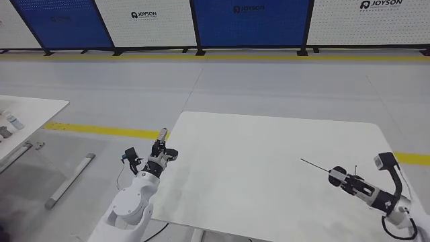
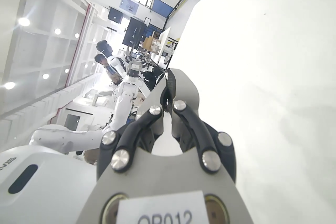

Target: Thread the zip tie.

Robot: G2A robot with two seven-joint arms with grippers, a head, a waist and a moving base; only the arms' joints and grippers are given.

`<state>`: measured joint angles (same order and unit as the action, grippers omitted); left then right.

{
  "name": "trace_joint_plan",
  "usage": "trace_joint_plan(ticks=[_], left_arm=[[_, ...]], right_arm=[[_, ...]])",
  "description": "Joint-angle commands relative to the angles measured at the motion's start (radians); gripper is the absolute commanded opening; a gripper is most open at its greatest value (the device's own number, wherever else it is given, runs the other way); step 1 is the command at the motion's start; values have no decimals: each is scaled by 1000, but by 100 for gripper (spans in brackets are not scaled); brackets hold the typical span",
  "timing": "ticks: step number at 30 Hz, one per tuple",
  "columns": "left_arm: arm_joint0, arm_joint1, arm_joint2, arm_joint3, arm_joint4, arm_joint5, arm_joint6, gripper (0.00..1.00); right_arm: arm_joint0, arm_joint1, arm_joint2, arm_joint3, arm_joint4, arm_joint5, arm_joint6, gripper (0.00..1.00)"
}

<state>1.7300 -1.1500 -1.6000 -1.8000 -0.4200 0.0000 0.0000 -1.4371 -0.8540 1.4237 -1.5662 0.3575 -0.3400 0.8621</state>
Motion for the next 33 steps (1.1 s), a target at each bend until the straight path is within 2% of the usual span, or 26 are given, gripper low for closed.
trace_joint_plan(ticks=[1, 2, 3, 4, 17, 21, 23, 26, 27, 30, 33], left_arm=[[0, 0, 0, 0, 0, 0, 0, 100], [0, 0, 0, 0, 0, 0, 0, 100], [0, 0, 0, 0, 0, 0, 0, 100], [0, 0, 0, 0, 0, 0, 0, 100], [0, 0, 0, 0, 0, 0, 0, 100], [0, 0, 0, 0, 0, 0, 0, 100], [0, 0, 0, 0, 0, 0, 0, 100], [0, 0, 0, 0, 0, 0, 0, 100], [0, 0, 0, 0, 0, 0, 0, 100], [0, 0, 0, 0, 0, 0, 0, 100], [0, 0, 0, 0, 0, 0, 0, 100]], right_arm=[[-15, 0, 11, -35, -19, 0, -6, 0], [-12, 0, 7, -38, -48, 19, -13, 0], [5, -3, -2, -36, -82, 59, -57, 0], [8, -4, -7, -34, -87, 67, -66, 0], [8, -4, -7, -34, -87, 67, -66, 0], [6, -6, 26, -41, -68, 73, -122, 0], [16, -5, 43, -55, -96, 103, -145, 0], [35, -5, 31, -87, -158, 176, -135, 0], [64, -4, 9, -94, -198, 228, -88, 0], [156, -10, -80, -80, -307, 321, -15, 0], [230, -23, -153, -33, -322, 339, 33, 0]])
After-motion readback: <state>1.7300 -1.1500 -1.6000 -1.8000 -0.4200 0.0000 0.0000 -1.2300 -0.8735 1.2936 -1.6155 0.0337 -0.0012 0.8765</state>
